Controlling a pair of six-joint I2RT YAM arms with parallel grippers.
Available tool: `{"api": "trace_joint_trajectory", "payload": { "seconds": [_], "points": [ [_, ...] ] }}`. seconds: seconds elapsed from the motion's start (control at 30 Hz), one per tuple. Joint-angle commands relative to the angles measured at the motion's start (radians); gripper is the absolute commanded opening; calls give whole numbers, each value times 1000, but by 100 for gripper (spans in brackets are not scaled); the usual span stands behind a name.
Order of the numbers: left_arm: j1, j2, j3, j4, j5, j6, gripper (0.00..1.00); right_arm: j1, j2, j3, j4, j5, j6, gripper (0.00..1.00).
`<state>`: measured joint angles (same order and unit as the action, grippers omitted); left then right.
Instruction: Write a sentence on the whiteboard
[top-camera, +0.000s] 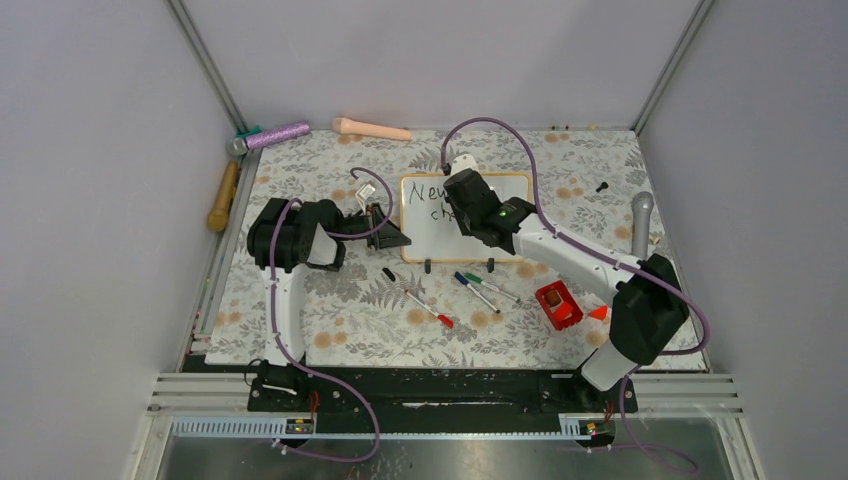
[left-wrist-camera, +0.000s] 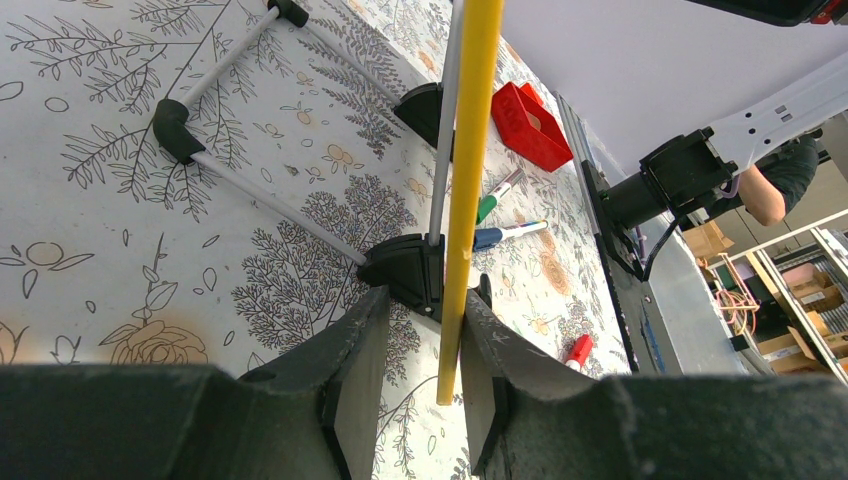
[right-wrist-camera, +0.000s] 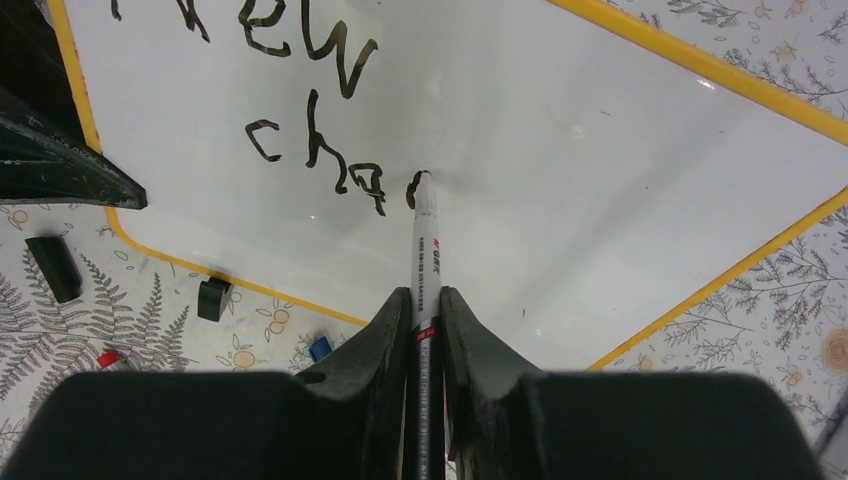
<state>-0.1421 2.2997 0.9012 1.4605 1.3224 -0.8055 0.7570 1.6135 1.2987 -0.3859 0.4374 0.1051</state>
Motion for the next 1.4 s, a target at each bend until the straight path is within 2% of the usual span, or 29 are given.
{"api": "trace_joint_trajectory", "payload": {
  "seconds": [0.0,0.23,1.07,1.2,1.37],
  "points": [
    [-3,24,7,5,-17,42,31,-12,4,31,-12,64,-5,0],
    [-3,24,8,6,-18,42,31,-13,-14,12,-13,88,0,0],
    [-3,24,8,6,-14,42,31,-14,-43,-37,-46,15,33,0],
    [-2,24,8,5,-15,42,31,-13,-86,-20,-53,-2,38,0],
    [-3,24,8,6,-15,42,31,-14,-186,-100,53,-4,23,0]
  ]
}}
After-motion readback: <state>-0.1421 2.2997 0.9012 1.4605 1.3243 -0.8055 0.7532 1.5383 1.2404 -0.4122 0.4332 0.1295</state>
